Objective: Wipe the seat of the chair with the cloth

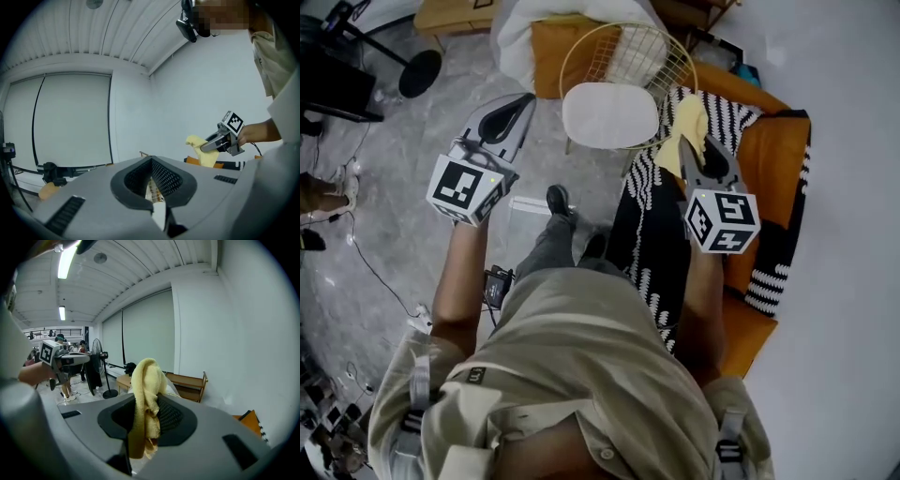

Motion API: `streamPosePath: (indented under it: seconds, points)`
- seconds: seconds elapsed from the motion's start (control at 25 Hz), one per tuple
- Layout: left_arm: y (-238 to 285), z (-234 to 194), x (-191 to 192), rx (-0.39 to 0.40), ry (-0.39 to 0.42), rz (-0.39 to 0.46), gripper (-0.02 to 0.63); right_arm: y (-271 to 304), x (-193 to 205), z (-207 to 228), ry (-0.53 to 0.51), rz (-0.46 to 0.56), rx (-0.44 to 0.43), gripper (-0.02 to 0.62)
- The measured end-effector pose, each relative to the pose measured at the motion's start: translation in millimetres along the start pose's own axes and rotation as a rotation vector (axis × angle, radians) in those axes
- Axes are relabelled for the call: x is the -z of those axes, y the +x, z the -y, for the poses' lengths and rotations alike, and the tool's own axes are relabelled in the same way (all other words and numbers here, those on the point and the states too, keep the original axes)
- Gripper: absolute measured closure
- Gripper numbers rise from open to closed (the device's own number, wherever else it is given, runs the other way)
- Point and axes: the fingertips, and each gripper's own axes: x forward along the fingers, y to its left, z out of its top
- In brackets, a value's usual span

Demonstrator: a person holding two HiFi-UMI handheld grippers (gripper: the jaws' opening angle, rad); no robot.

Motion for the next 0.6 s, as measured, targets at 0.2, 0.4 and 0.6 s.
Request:
streamPosePath:
  seconds: [0.2, 0.4, 0.6]
  points:
    - [49, -34, -2, 0.062, -0.019, 0.037, 0.591, 31, -12, 4, -0.008, -0.029, 0.038, 0.482]
    - [81, -73, -3, 0.114, -0.026, 0.057, 0.591, 66, -32, 1, -0.017, -0.044, 0.074, 0.482]
    - [112, -112, 11, 0.154, -0.031, 0.058, 0.591, 106, -49, 4, -0.008, -0.046, 0.113, 0.482]
